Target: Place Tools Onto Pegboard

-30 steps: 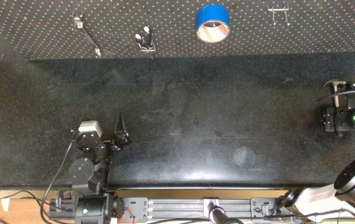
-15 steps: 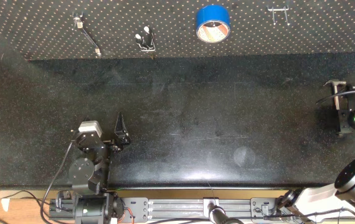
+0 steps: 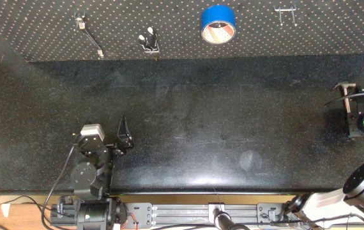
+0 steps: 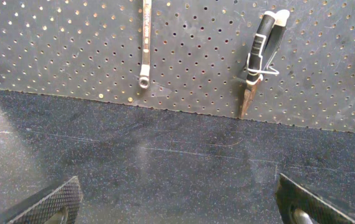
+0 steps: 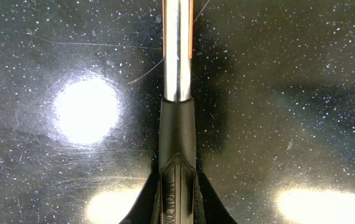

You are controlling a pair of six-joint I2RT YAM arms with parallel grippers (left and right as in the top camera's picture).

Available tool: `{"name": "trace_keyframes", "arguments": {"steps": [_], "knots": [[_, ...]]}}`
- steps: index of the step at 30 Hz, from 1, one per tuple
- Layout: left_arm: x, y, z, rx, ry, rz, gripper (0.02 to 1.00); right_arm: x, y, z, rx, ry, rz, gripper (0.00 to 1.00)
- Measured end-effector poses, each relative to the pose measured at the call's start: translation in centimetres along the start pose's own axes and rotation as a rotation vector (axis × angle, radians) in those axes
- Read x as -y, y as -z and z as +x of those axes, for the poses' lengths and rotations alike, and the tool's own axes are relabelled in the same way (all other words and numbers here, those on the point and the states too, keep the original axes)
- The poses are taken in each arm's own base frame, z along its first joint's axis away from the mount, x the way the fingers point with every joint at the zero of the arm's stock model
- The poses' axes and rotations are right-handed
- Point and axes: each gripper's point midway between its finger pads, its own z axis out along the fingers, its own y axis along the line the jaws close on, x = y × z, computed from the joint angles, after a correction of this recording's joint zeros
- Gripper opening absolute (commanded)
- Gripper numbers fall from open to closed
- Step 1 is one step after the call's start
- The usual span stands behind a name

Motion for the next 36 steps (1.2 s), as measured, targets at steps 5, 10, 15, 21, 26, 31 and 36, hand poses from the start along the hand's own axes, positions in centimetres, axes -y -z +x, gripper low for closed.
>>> {"name": "trace_keyframes", "arguments": {"steps": [5,10,15,21,26,31,36], "knots": [[0.0,0.0,0.0,0.0,0.0,0.0,0.996,-1.2,0.2,-0.6,-0.003,-0.015,-0.01,0.073],[0.0,0.0,0.0,0.0,0.0,0.0,0.996,-4.8,8.3,-5.8,0.317,0.003,-0.023,0.073],[0.0,0.0,0.0,0.0,0.0,0.0,0.996,-8.2,18.8,-7.3,0.67,-0.043,-0.052,0.073],[0.0,0.0,0.0,0.0,0.0,0.0,0.996,-13.2,22.6,-11.8,0.879,0.04,-0.231,0.073],[0.0,0.0,0.0,0.0,0.0,0.0,0.996,-17.2,24.2,-14.3,0.942,0.068,-0.297,0.073],[0.0,0.0,0.0,0.0,0.0,0.0,0.996,-20.4,24.1,-14.9,0.923,0.081,-0.317,0.073],[0.0,0.0,0.0,0.0,0.0,0.0,0.996,-22.2,23.0,-15.1,0.885,0.094,-0.272,0.071]]}}
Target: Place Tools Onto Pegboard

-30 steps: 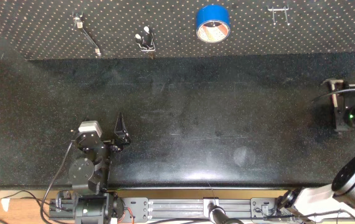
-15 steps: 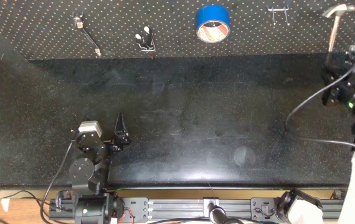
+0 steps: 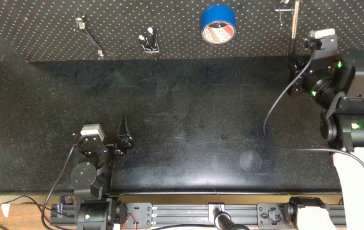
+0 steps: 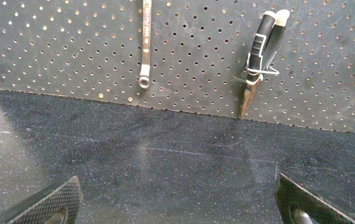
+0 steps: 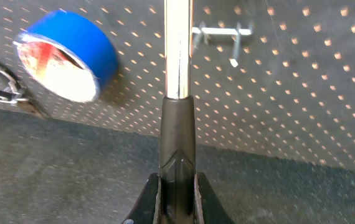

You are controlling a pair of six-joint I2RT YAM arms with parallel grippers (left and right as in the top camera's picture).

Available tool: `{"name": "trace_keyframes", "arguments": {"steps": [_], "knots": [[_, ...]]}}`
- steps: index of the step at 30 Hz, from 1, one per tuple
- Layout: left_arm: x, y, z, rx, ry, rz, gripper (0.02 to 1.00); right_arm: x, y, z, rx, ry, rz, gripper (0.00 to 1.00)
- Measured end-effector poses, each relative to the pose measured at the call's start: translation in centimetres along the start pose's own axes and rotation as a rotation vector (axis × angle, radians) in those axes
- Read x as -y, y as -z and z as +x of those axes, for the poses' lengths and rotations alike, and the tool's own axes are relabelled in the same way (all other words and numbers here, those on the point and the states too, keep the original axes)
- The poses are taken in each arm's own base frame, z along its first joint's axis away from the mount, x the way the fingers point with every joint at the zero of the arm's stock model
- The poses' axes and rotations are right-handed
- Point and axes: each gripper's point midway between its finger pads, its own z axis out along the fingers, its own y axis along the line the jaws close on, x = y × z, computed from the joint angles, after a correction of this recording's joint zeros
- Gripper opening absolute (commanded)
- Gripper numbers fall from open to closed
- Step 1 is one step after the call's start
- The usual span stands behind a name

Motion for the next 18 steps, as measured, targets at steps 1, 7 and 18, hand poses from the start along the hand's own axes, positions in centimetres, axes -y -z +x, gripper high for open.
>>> {"name": "trace_keyframes", "arguments": {"steps": [1,7,18], "knots": [[0.0,0.0,0.0,0.0,0.0,0.0,0.996,0.6,-0.7,0.7,-0.03,-0.013,0.022,0.073],[0.0,0.0,0.0,0.0,0.0,0.0,0.996,2.3,-4.4,4.3,-0.17,-0.066,0.05,0.073],[0.0,0.0,0.0,0.0,0.0,0.0,0.996,3.2,-6.9,6.6,-0.247,-0.095,0.057,0.945]]}}
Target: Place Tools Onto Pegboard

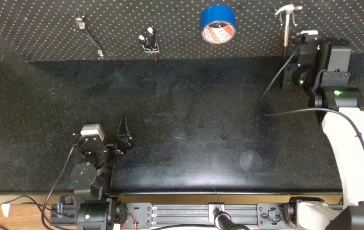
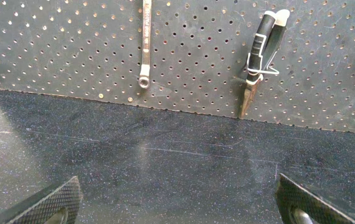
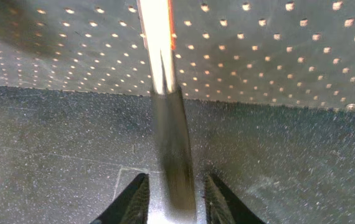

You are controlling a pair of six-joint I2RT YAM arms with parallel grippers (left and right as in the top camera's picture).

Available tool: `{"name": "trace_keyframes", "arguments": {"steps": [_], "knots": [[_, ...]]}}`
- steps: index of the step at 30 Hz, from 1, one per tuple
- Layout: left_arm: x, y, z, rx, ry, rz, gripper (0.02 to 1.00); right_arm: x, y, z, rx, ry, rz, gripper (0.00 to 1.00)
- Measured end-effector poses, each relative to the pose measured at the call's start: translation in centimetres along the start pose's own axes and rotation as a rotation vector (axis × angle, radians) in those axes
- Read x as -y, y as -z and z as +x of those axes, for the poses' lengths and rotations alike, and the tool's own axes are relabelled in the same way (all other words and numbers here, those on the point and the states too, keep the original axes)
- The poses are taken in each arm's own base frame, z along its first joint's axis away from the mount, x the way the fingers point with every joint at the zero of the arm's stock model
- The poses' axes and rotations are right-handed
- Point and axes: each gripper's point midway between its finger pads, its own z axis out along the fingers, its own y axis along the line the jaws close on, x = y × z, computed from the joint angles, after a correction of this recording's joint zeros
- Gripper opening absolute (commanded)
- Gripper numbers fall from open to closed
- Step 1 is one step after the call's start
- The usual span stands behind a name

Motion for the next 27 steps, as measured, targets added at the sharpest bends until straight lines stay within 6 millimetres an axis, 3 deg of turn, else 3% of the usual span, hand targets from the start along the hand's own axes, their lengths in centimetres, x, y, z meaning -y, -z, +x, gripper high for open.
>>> {"name": "trace_keyframes", "arguments": {"steps": [8,10,11,13,14,19,22,27], "knots": [[0.0,0.0,0.0,0.0,0.0,0.0,0.996,-0.5,-0.1,-0.1,0.005,-0.005,-0.032,0.967],[0.0,0.0,0.0,0.0,0.0,0.0,0.996,-1.4,2.0,-1.5,0.067,-0.02,-0.052,0.967],[0.0,0.0,0.0,0.0,0.0,0.0,0.996,-2.6,4.8,-3.1,0.15,-0.025,-0.078,0.967],[0.0,0.0,0.0,0.0,0.0,0.0,0.996,-3.9,8.2,-4.5,0.241,-0.019,-0.109,0.967],[0.0,0.0,0.0,0.0,0.0,0.0,0.996,-4.8,11.0,-5.4,0.314,-0.017,-0.126,0.967],[0.0,0.0,0.0,0.0,0.0,0.0,0.996,-6.8,17.4,-6.4,0.468,-0.063,-0.173,0.969],[0.0,0.0,0.0,0.0,0.0,0.0,0.996,-8.4,18.9,-6.3,0.501,-0.054,-0.2,0.969],[0.0,0.0,0.0,0.0,0.0,0.0,0.996,-9.5,19.0,-6.3,0.512,-0.035,-0.197,0.969]]}}
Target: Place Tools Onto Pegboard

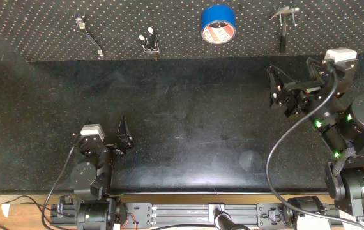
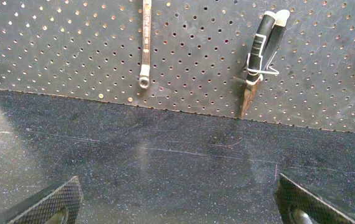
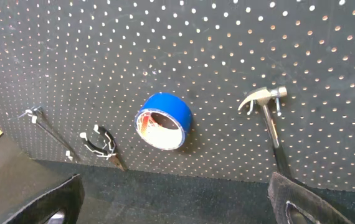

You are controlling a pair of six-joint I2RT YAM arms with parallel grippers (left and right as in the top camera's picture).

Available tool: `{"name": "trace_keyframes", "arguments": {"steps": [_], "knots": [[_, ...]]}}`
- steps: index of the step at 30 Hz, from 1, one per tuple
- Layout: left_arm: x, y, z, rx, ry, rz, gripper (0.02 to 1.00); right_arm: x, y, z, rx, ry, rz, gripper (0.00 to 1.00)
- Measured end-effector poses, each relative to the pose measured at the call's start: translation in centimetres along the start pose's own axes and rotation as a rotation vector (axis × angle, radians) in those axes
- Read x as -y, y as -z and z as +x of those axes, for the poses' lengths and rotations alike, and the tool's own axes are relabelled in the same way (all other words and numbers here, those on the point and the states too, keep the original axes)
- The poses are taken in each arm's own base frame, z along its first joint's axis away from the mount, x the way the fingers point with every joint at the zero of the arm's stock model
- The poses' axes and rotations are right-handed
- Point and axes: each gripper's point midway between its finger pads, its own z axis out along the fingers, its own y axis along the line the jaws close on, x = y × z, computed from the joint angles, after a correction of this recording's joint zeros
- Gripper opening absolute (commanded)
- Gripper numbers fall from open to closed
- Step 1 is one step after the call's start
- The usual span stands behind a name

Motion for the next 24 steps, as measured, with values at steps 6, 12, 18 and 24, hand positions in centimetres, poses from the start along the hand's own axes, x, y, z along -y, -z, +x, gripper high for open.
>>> {"name": "trace_keyframes", "arguments": {"steps": [6,12,18,24], "knots": [[0.0,0.0,0.0,0.0,0.0,0.0,0.996,-1.0,9.0,-2.2,0.246,0.089,0.08,0.972],[0.0,0.0,0.0,0.0,0.0,0.0,0.996,2.4,11.2,2.3,0.382,0.166,0.225,0.972],[0.0,0.0,0.0,0.0,0.0,0.0,0.996,5.3,7.2,7.2,0.492,0.181,0.23,0.972],[0.0,0.0,0.0,0.0,0.0,0.0,0.996,8.8,4.1,13.0,0.405,0.168,0.299,0.972]]}}
